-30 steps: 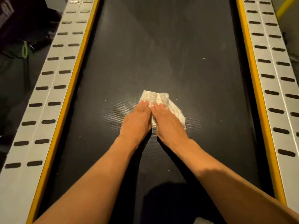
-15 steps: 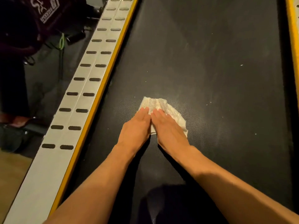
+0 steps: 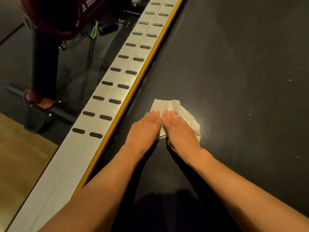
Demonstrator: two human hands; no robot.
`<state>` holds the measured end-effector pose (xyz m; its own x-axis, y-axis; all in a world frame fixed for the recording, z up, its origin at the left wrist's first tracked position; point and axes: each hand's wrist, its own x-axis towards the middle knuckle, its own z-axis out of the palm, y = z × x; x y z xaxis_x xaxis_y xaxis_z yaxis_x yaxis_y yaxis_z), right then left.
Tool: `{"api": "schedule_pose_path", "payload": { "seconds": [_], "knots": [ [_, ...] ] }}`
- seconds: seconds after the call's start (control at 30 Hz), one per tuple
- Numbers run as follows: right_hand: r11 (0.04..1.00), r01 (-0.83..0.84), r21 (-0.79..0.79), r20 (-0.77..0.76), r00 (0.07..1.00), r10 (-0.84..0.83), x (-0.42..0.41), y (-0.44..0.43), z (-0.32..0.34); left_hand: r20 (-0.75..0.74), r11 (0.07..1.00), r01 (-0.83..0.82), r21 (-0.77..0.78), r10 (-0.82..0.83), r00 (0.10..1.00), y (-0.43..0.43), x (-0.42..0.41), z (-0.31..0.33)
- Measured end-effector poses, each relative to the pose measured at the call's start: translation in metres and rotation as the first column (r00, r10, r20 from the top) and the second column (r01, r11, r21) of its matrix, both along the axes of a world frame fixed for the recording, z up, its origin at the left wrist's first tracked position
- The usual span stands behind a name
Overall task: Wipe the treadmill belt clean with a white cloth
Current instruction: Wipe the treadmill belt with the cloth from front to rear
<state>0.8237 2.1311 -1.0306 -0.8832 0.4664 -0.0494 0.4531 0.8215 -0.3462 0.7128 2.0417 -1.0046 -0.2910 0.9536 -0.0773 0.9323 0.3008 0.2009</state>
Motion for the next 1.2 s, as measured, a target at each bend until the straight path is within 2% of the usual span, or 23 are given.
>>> {"api": "schedule_pose_path", "payload": {
  "seconds": [0.13, 0.2, 0.33, 0.43, 0.5, 0.63, 0.9, 1.07, 1.2],
  "knots": [
    [0.997, -0.038, -0.066, 0.004, 0.999, 0.038, -0.035, 0.006, 0.004, -0.055, 0.993, -0.121, 0.005, 0.121, 0.991, 0.009, -0.025, 0.004],
    [0.997, -0.031, -0.074, 0.003, 1.000, 0.031, -0.040, -0.005, 0.012, -0.065, 0.992, -0.119, 0.028, 0.121, 0.991, 0.006, -0.031, 0.004],
    [0.986, -0.100, -0.133, -0.007, 0.995, 0.100, -0.026, -0.031, 0.013, 0.009, 0.995, -0.102, 0.002, 0.102, 0.995, -0.028, -0.027, 0.003],
    [0.989, -0.127, -0.072, -0.007, 0.992, 0.127, -0.042, -0.024, 0.006, 0.027, 0.989, -0.148, 0.013, 0.147, 0.989, -0.044, -0.029, -0.002],
    [0.995, -0.095, -0.032, -0.067, 0.993, 0.093, -0.054, -0.021, 0.002, 0.027, 0.981, -0.193, -0.001, 0.193, 0.981, -0.045, -0.029, -0.006],
    [0.995, -0.091, -0.038, -0.059, 0.994, 0.089, -0.055, -0.035, -0.005, 0.034, 0.976, -0.220, -0.013, 0.220, 0.975, -0.049, -0.025, -0.003],
    [0.987, -0.136, -0.082, -0.036, 0.990, 0.134, -0.024, -0.047, 0.015, 0.008, 0.976, -0.214, -0.036, 0.215, 0.977, -0.071, 0.004, -0.015],
    [0.985, -0.073, -0.159, -0.085, 0.995, 0.060, -0.010, -0.056, 0.027, 0.019, 0.978, -0.199, -0.063, 0.201, 0.979, -0.060, 0.007, -0.013],
    [0.984, -0.065, -0.165, -0.012, 0.998, 0.064, 0.023, -0.059, 0.016, 0.049, 0.988, -0.124, -0.095, 0.129, 0.990, -0.068, 0.027, -0.011]
  ]
}}
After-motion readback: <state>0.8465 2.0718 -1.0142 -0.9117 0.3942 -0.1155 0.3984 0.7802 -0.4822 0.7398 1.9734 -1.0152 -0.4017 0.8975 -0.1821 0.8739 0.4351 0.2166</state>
